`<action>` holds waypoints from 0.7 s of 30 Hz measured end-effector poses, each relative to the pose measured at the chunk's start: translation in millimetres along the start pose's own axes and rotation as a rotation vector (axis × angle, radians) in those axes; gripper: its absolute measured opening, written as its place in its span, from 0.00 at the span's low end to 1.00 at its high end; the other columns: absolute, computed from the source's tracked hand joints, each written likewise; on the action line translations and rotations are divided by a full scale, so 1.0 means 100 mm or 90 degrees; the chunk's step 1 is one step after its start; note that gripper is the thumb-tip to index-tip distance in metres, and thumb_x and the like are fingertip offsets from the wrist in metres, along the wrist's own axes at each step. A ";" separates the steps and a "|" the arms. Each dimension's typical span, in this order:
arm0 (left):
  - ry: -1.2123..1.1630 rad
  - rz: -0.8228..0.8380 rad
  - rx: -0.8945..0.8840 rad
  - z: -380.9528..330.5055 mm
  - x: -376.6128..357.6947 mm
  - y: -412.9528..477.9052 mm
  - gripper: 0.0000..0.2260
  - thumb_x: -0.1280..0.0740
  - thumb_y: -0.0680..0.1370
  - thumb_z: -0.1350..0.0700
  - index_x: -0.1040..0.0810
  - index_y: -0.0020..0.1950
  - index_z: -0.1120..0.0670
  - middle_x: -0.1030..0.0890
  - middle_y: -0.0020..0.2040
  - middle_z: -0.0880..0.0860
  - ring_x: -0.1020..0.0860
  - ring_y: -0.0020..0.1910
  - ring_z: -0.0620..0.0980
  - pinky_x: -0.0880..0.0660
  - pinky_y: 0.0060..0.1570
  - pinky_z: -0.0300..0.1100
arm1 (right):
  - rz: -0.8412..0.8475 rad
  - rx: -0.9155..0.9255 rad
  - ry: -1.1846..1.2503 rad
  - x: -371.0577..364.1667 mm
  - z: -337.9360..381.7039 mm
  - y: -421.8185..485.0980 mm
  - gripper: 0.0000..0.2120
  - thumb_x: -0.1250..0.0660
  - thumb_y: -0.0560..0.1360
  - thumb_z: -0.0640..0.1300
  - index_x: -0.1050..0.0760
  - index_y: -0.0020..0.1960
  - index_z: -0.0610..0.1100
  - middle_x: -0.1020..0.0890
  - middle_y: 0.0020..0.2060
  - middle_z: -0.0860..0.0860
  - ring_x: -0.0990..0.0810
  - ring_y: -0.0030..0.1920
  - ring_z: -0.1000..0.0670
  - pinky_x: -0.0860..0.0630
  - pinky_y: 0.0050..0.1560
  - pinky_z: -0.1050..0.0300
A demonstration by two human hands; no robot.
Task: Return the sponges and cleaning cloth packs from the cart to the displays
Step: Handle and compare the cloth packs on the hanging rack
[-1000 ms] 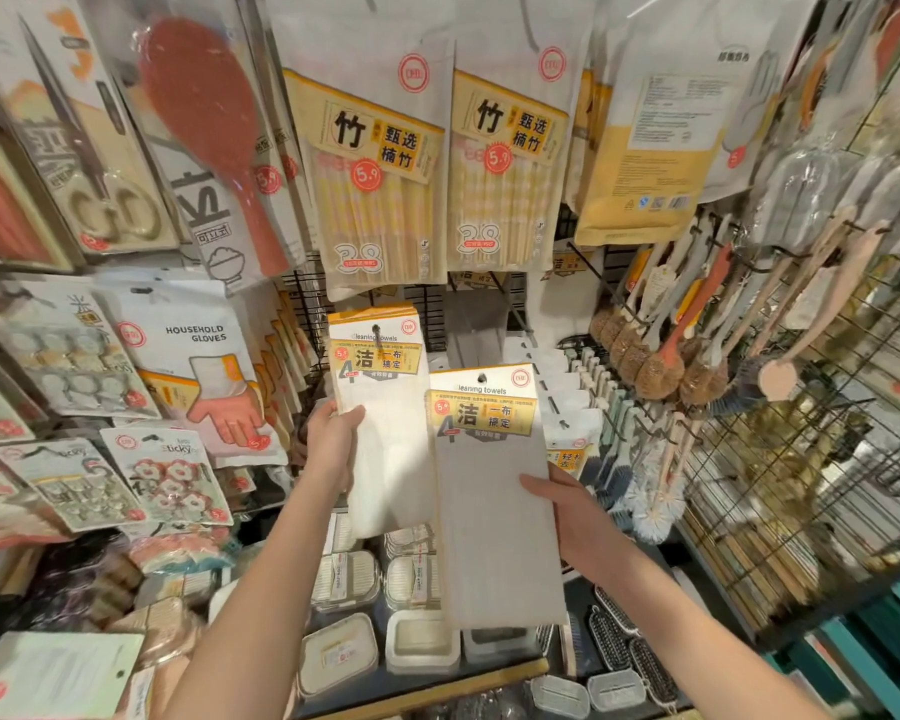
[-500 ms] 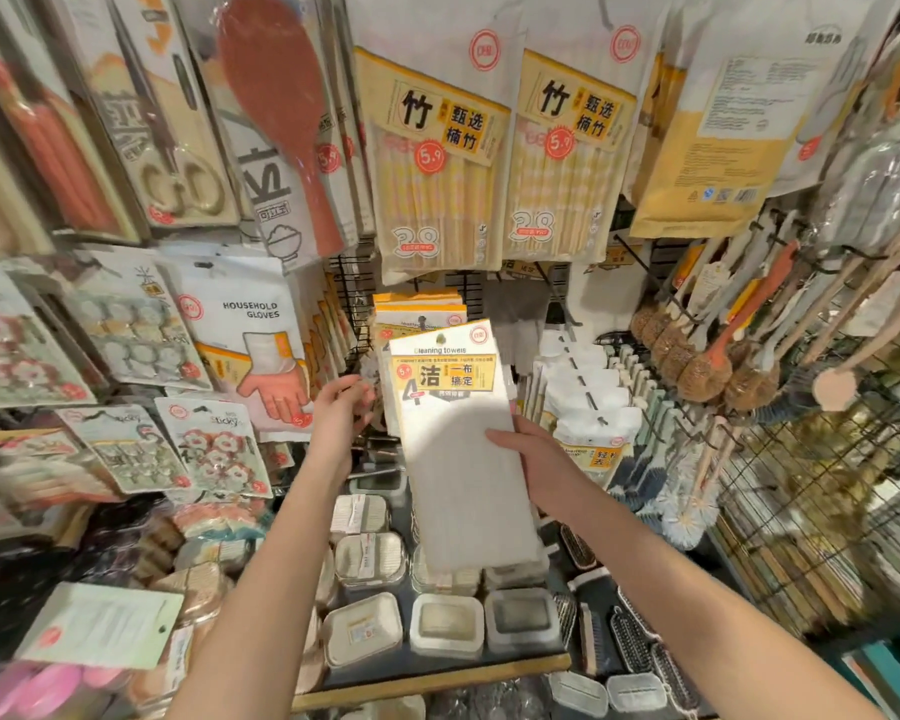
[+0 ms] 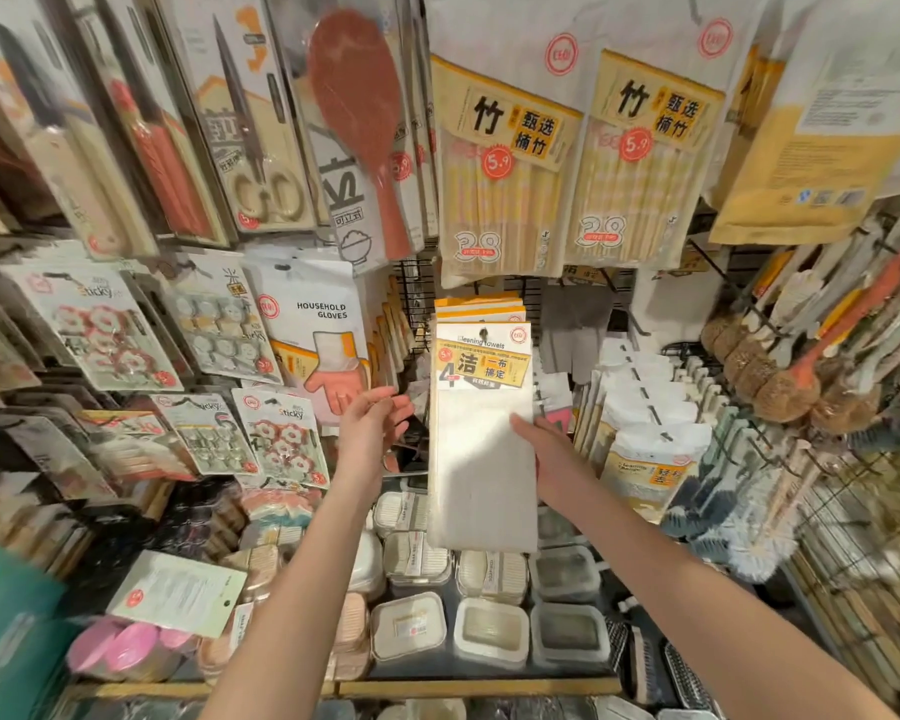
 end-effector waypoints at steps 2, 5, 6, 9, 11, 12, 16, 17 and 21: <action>-0.001 0.010 0.007 0.02 -0.06 -0.05 0.06 0.41 0.80 0.64 0.25 0.50 0.56 0.18 0.44 0.55 0.19 0.42 0.48 0.23 0.46 0.39 | -0.059 -0.013 -0.055 -0.01 0.02 0.13 0.11 0.32 0.76 0.46 0.24 0.55 0.41 0.20 0.48 0.43 0.20 0.46 0.44 0.22 0.50 0.47; 0.016 0.032 0.007 0.07 -0.18 -0.13 0.06 0.41 0.80 0.65 0.25 0.51 0.58 0.18 0.43 0.56 0.17 0.37 0.46 0.22 0.37 0.35 | -0.123 0.001 -0.154 -0.04 0.10 0.35 0.26 0.31 0.73 0.52 0.28 0.63 0.35 0.23 0.50 0.45 0.21 0.50 0.43 0.25 0.54 0.49; 0.021 0.040 0.004 0.07 -0.23 -0.16 0.06 0.41 0.80 0.66 0.25 0.51 0.58 0.18 0.43 0.56 0.17 0.37 0.46 0.23 0.35 0.34 | -0.145 0.006 -0.198 -0.04 0.16 0.41 0.29 0.31 0.73 0.53 0.30 0.65 0.33 0.24 0.51 0.45 0.22 0.53 0.43 0.26 0.56 0.49; 0.030 0.058 0.008 0.06 -0.36 -0.25 0.06 0.42 0.80 0.66 0.26 0.51 0.60 0.19 0.45 0.58 0.19 0.38 0.48 0.23 0.34 0.33 | -0.185 0.002 -0.317 -0.03 0.31 0.48 0.25 0.36 0.77 0.50 0.31 0.65 0.32 0.24 0.58 0.41 0.25 0.60 0.40 0.28 0.62 0.48; 0.043 0.079 0.010 0.07 -0.44 -0.29 0.06 0.42 0.80 0.65 0.26 0.52 0.59 0.20 0.47 0.59 0.19 0.41 0.50 0.22 0.38 0.35 | -0.168 -0.017 -0.350 0.04 0.33 0.50 0.18 0.34 0.75 0.45 0.25 0.58 0.33 0.21 0.52 0.38 0.21 0.52 0.41 0.24 0.59 0.46; 0.054 0.089 0.010 0.09 -0.48 -0.31 0.07 0.42 0.80 0.65 0.25 0.52 0.59 0.19 0.47 0.58 0.19 0.42 0.51 0.22 0.40 0.36 | -0.155 -0.030 -0.362 0.10 0.31 0.51 0.11 0.34 0.73 0.42 0.24 0.50 0.34 0.21 0.47 0.38 0.21 0.44 0.42 0.23 0.52 0.49; 0.104 0.144 0.023 0.27 -0.79 -0.53 0.07 0.42 0.81 0.63 0.25 0.52 0.57 0.18 0.46 0.56 0.19 0.42 0.49 0.24 0.37 0.35 | -0.099 -0.008 -0.362 0.44 0.31 0.04 0.05 0.35 0.73 0.37 0.25 0.39 0.44 0.21 0.42 0.42 0.24 0.38 0.47 0.26 0.44 0.53; 0.126 0.165 0.028 0.34 -0.92 -0.61 0.07 0.42 0.80 0.63 0.25 0.53 0.58 0.18 0.46 0.56 0.19 0.41 0.49 0.24 0.37 0.35 | -0.091 0.015 -0.351 0.58 0.30 -0.16 0.02 0.35 0.75 0.39 0.23 0.46 0.44 0.20 0.45 0.44 0.22 0.42 0.46 0.25 0.49 0.51; 0.159 0.267 0.073 0.76 -1.61 -1.05 0.07 0.42 0.81 0.65 0.25 0.49 0.57 0.19 0.42 0.56 0.19 0.37 0.48 0.23 0.33 0.34 | -0.076 0.055 -0.290 1.48 0.22 -0.88 0.32 0.24 0.63 0.58 0.25 0.62 0.43 0.20 0.51 0.50 0.20 0.55 0.49 0.24 0.55 0.59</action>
Point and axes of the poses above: each hand's wrist, its own y-axis towards the middle knuckle, its own x-axis out of the back of the hand, z = x × y, the point moved 3 cm from there along y, towards the middle knuckle
